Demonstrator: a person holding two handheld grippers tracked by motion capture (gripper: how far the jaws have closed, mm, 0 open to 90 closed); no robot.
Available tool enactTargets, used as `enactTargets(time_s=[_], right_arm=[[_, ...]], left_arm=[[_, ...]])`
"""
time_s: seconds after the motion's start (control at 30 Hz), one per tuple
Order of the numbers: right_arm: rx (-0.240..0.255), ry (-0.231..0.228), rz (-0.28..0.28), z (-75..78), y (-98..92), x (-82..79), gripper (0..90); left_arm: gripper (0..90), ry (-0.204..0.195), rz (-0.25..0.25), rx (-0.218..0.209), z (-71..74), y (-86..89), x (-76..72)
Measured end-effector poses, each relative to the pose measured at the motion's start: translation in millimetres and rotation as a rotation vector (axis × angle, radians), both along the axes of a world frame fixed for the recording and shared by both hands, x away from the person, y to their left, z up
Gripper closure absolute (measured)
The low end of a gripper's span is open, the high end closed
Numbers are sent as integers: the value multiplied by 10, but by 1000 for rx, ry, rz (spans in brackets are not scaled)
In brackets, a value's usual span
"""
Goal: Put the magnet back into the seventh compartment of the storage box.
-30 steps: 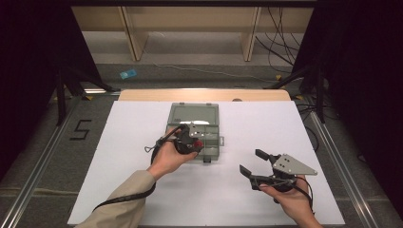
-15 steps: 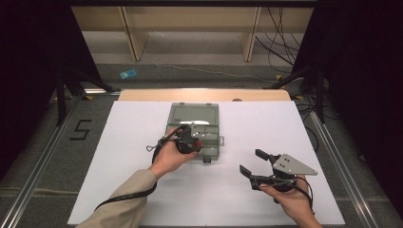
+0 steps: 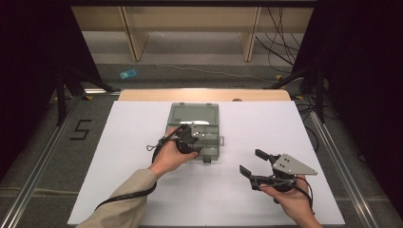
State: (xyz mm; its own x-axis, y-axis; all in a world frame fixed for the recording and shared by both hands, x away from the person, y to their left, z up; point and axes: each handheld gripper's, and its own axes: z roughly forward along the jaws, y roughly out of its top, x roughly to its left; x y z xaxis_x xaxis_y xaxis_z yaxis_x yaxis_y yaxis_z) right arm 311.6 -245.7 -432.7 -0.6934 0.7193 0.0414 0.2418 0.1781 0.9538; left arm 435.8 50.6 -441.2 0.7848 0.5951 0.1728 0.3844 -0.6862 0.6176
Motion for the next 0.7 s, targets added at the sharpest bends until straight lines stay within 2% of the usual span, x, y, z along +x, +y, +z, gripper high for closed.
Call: enactTargets(time_s=[0.03,0.07,0.1,0.13,0.2,0.27,0.3,0.4,0.47,0.53,0.57,0.6,0.63,0.7], right_arm=[[20,-17,-3,-12,14,9,212],[21,-21,-3,-13,14,12,211],[24,-19,1,-13,12,13,212],[28,-19,2,-14,13,14,212],[32,-17,3,-15,14,15,212],[22,-19,-3,-13,12,13,211],[0,1,-1,-1,-3,1,211],[2,0,-2,0,-1,3,212],[1,-1,-2,-1,1,4,211],[2,1,1,-2,1,5,212],[22,-14,-1,-14,13,16,212],[20,-13,-1,-14,12,18,211],[25,-16,-1,-18,16,22,211],[34,-7,3,-20,22,24,211]], left_arm=[[460,-4,6,-7,16,7,-1],[421,-2,17,-35,35,13,-12],[367,-6,22,-43,52,23,-16],[320,-6,31,-69,69,32,-28],[235,-18,25,-101,115,64,-50],[159,-20,24,-137,162,107,-85],[146,-26,22,-149,185,130,-105],[37,-46,36,-173,237,194,-157],[16,-50,37,-175,260,248,-181],[0,-70,36,-160,282,308,-184],[0,-71,39,-163,287,337,-179],[0,-75,76,-216,273,339,-184],[0,-80,73,-199,294,382,-170],[0,-85,102,-227,305,430,-156]])
